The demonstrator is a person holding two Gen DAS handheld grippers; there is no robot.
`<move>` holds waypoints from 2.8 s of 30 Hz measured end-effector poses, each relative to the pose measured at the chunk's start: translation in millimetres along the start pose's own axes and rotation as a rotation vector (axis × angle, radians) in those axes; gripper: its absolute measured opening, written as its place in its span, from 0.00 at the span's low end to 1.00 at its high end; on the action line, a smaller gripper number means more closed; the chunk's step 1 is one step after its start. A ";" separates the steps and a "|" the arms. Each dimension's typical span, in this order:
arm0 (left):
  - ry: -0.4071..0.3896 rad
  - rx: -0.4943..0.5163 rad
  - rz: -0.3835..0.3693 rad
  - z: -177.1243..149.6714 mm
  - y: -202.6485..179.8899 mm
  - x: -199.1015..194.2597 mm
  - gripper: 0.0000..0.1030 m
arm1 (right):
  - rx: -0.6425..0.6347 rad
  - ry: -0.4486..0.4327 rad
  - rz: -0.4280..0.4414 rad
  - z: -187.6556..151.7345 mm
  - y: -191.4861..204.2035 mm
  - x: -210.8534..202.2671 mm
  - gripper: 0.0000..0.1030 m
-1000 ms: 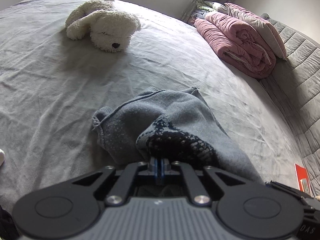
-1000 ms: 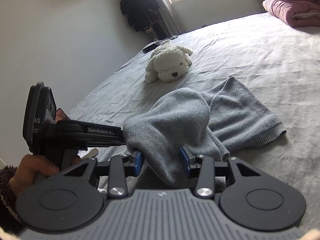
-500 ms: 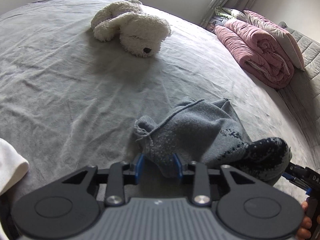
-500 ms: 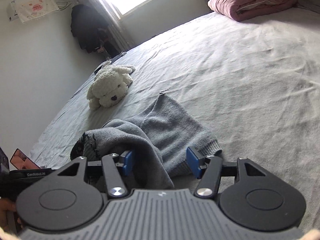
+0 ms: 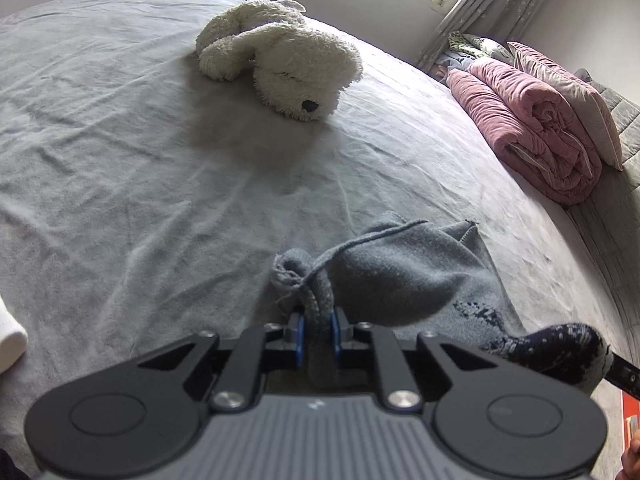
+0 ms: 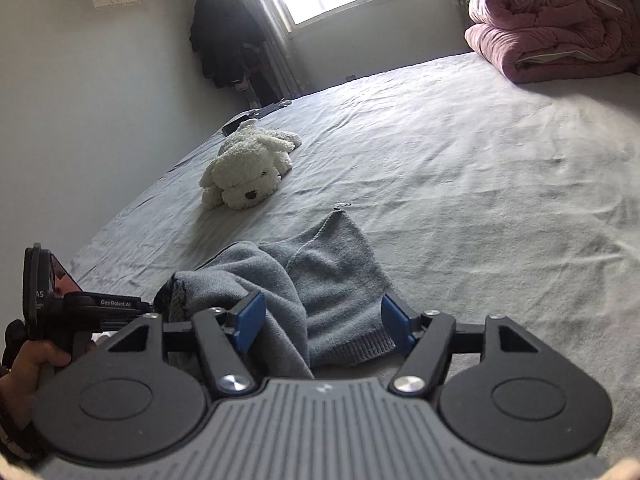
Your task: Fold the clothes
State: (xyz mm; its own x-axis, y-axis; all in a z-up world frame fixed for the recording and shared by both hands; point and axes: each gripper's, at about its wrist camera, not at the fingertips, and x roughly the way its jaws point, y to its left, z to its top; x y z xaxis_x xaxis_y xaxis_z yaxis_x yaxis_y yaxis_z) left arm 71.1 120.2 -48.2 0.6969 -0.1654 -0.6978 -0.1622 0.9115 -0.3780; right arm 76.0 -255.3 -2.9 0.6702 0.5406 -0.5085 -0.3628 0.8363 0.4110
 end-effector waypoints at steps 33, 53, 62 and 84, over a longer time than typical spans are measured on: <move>-0.253 0.325 0.096 52.3 -90.2 -9.9 0.08 | -0.009 -0.244 -0.689 13.7 -35.7 -13.8 0.02; -0.278 0.338 0.051 120.4 -172.7 24.3 0.08 | 0.170 -0.295 -0.798 22.0 -108.8 -62.7 0.05; -0.300 0.403 -0.095 111.7 -223.3 -18.6 0.08 | 0.181 -0.256 -0.696 22.5 -105.7 -62.0 0.13; -0.077 0.508 -0.457 30.4 -302.8 -24.6 0.08 | 0.148 -0.233 -0.136 22.3 -44.0 -49.3 0.54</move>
State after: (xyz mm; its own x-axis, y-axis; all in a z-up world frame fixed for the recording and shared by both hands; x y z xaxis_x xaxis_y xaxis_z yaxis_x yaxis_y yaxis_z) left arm 124.3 -140.3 101.9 0.6680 -0.5655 -0.4837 0.4947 0.8231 -0.2790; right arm 73.3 -320.8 21.0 0.8426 0.3746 -0.3868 -0.1722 0.8681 0.4656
